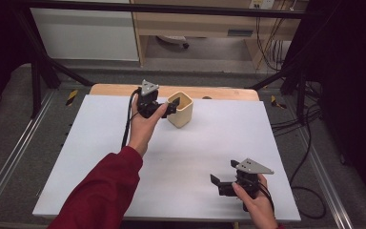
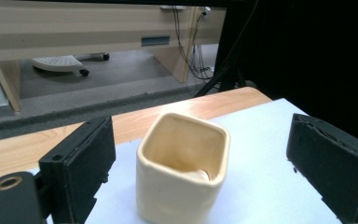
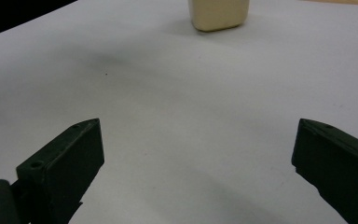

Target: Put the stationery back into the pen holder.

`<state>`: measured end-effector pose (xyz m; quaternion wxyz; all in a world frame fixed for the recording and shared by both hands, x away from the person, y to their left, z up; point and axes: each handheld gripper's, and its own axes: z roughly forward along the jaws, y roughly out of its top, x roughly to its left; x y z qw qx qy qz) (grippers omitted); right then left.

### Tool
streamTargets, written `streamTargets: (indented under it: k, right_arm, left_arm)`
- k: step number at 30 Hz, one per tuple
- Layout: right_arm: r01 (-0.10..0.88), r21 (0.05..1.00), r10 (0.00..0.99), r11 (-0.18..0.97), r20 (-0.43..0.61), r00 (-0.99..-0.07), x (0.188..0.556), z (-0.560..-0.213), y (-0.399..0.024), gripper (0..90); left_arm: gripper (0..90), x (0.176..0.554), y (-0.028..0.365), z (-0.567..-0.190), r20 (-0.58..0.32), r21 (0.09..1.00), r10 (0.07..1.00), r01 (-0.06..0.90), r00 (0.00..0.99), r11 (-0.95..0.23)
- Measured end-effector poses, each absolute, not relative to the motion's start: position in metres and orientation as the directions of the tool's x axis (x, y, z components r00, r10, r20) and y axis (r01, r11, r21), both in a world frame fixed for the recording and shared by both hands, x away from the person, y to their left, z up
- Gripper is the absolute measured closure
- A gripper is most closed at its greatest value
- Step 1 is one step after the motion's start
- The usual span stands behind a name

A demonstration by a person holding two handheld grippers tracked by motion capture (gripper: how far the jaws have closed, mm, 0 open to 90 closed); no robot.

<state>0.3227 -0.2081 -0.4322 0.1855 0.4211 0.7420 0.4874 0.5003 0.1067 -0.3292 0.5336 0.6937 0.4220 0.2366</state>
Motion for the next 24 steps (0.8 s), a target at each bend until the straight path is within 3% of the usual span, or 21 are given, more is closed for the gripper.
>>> streamTargets:
  k: [10, 22, 24]
  right_arm:
    - [0.447, 0.878, 0.813, 0.172, 0.129, -0.567, 0.325, -0.433, -0.214, 2.8]
    - [0.453, 0.877, 0.826, 0.163, 0.13, -0.549, 0.326, -0.433, -0.221, 3.1]
    - [0.451, 0.878, 0.829, 0.163, 0.127, -0.545, 0.327, -0.433, -0.222, 3.2]
  left_arm:
    - [8.6, 0.457, 0.151, -0.353, -0.156, 0.934, 0.824, 0.354, 0.545, -0.058]
    - [9.9, 0.388, 0.203, -0.38, -0.136, 0.951, 0.852, 0.309, 0.506, -0.031]
    - [9.9, 0.377, 0.207, -0.382, -0.101, 0.954, 0.853, 0.294, 0.511, -0.064]
